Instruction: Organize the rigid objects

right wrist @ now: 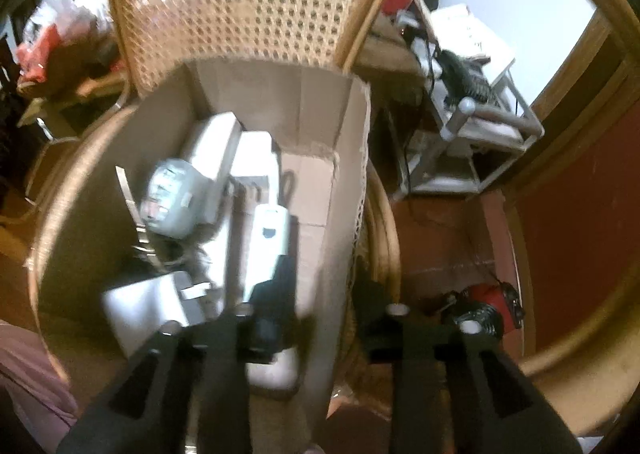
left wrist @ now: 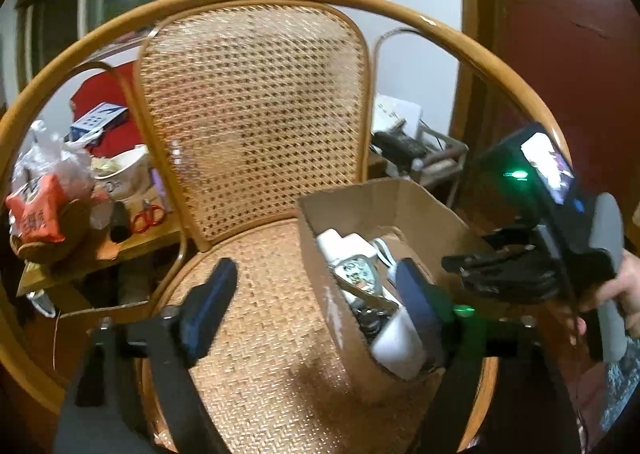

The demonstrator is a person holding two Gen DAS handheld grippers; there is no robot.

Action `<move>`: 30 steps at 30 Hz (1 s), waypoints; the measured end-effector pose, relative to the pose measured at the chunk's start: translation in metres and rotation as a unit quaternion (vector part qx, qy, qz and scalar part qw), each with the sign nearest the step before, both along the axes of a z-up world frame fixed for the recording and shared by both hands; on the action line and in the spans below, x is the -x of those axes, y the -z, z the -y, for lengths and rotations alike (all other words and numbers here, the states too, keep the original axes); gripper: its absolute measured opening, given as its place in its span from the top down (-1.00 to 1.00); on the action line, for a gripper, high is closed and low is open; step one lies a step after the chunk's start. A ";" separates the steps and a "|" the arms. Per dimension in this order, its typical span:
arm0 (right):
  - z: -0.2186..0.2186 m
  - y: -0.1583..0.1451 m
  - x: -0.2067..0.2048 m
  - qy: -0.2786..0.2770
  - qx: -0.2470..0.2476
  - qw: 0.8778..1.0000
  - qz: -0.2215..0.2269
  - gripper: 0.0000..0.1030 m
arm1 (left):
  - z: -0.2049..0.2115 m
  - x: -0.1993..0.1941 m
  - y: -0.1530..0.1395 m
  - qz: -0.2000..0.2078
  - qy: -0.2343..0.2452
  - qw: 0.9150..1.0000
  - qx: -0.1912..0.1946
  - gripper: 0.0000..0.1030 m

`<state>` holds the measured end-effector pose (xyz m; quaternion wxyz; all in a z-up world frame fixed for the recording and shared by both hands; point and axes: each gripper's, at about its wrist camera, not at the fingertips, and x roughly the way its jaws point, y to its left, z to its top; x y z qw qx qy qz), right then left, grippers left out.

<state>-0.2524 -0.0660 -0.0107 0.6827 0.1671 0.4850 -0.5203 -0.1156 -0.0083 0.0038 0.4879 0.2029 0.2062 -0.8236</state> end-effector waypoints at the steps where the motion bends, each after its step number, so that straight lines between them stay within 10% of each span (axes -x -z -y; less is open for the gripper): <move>1: -0.006 -0.006 0.000 -0.004 0.011 1.000 0.006 -0.04 | -0.002 -0.006 -0.001 -0.002 -0.010 1.000 0.005 -0.70; 13: -0.082 -0.056 0.001 -0.053 0.138 0.987 0.062 -0.92 | -0.023 -0.050 -0.001 -0.028 -0.089 0.996 0.017 -0.96; 30: -0.154 -0.062 0.028 -0.064 0.227 0.955 0.178 -1.00 | -0.052 -0.068 0.011 0.015 -0.125 0.991 0.037 -0.97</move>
